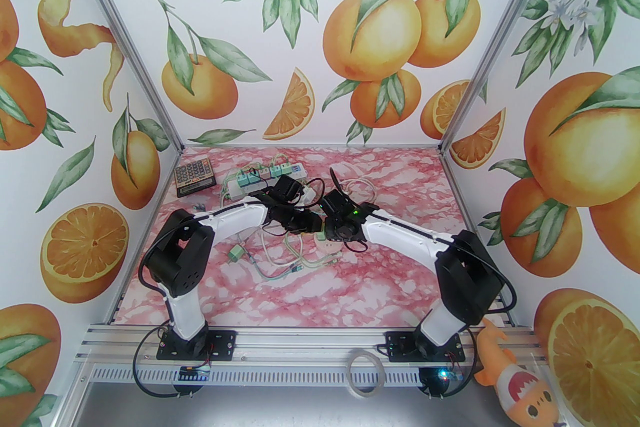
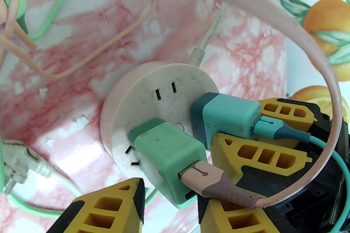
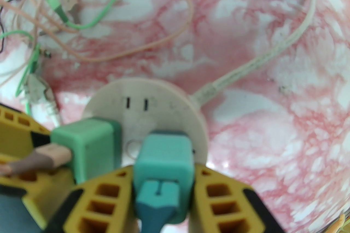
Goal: Pull the plug off the socket
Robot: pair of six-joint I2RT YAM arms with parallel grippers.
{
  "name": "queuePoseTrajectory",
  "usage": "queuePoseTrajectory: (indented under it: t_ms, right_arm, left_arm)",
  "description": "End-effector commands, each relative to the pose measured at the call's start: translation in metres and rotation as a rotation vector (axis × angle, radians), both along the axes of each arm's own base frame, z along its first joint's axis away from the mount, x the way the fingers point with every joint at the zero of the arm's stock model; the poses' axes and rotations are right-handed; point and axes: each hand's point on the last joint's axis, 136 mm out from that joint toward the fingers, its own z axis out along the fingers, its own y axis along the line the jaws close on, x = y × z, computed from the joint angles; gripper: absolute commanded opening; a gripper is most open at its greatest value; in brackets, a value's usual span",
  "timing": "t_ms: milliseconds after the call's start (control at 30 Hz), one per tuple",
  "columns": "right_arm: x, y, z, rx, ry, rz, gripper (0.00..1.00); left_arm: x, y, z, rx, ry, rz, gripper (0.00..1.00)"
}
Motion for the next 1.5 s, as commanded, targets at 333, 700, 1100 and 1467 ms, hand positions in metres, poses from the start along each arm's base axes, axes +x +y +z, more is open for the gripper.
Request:
queuePoseTrajectory:
  t_ms: [333,700,1100,1467]
  right_arm:
    - [0.041,0.036,0.020,0.101,-0.085,0.050,0.29]
    - [0.030,0.033,0.010,0.111,-0.053,0.030,0.29]
    - [0.026,0.040,0.015,0.078,-0.042,0.025,0.29]
    - [0.021,0.053,0.010,0.064,-0.030,0.068,0.29]
  left_arm:
    - [0.020,0.010,-0.012,0.103,-0.030,0.003,0.38]
    - [0.011,0.010,-0.022,0.097,0.008,0.006,0.39]
    - [-0.005,0.009,-0.039,0.170,0.045,-0.021,0.39]
    - [-0.015,0.008,-0.054,0.177,0.094,-0.013,0.38]
